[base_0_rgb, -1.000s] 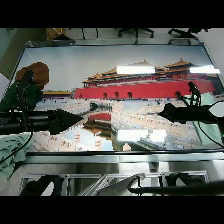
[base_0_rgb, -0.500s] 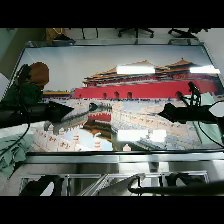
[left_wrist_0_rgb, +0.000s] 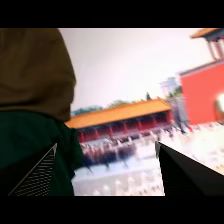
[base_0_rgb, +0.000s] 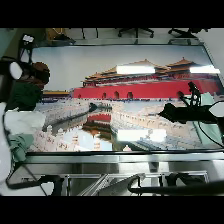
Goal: Fold the shirts.
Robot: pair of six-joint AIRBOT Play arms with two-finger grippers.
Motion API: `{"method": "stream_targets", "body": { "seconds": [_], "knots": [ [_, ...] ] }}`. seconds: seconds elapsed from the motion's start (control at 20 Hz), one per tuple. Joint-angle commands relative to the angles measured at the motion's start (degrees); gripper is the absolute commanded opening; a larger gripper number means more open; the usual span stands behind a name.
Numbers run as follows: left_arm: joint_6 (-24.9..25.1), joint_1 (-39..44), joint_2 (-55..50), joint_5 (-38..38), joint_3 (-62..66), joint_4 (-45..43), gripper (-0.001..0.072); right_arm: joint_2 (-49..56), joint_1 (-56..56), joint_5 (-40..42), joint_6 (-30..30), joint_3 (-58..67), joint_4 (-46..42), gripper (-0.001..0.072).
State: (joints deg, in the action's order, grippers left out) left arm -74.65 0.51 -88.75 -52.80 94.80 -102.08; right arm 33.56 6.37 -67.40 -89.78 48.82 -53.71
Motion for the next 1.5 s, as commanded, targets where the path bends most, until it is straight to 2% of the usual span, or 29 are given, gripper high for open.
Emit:
{"method": "stream_targets", "body": {
  "seconds": [0.0,0.1,0.2,0.4,0.6,0.8,0.85,0.9,1.0,1.05,1.25,1.45],
  "knots": [
    [-1.55,-2.71,-21.86,4.13,15.23,-4.63,0.0701,0.02,-0.02,0.02,0.17,-0.02,0.0,0.0016],
    [-4.92,-4.17,-31.15,5.31,21.55,-4.44,0.0701,0.02,-0.02,0.0,0.15,-0.02,0.0,0.0016],
    [-5.27,-5.27,-36.37,9.97,24.33,-4.48,0.0701,0.02,-0.04,0.07,0.17,-0.02,0.0,0.0016],
    [-5.35,-7.34,-38.88,21.03,21.03,-6.45,0.07,0.02,-0.02,0.04,0.15,-0.02,0.02,0.0016],
    [-5.4,-9.79,-39.36,23.63,20.2,-7.91,0.07,0.02,-0.04,0.09,0.17,-0.02,0.04,0.0016],
    [-5.38,-12.48,-39.8,21.7,20.17,-7.78,0.0699,0.02,-0.04,0.09,0.17,-0.02,0.07,0.0016],
    [-5.35,-12.94,-40.02,20.94,20.2,-7.78,0.0636,0.02,-0.04,0.09,0.17,-0.02,0.04,0.0016],
    [-5.31,-13.05,-40.11,19.85,20.17,-7.8,0.0412,0.02,-0.04,0.09,0.17,-0.02,0.04,0.0017],
    [-5.29,-13.0,-40.52,19.04,20.2,-7.78,0.0164,0.02,-0.04,0.09,0.17,-0.02,0.04,0.0017],
    [-5.27,-12.48,-40.41,17.97,20.28,-7.8,0.0016,0.02,-0.04,0.09,0.17,-0.02,0.07,0.0016],
    [-5.31,-9.14,-39.19,17.09,26.6,-7.45,0.0014,0.02,-0.04,0.04,0.15,-0.02,0.07,0.0016],
    [-5.31,-5.9,-30.45,18.4,21.59,-7.48,0.0014,0.02,-0.04,-0.57,0.17,-0.02,2.93,0.0016]
  ]
}}
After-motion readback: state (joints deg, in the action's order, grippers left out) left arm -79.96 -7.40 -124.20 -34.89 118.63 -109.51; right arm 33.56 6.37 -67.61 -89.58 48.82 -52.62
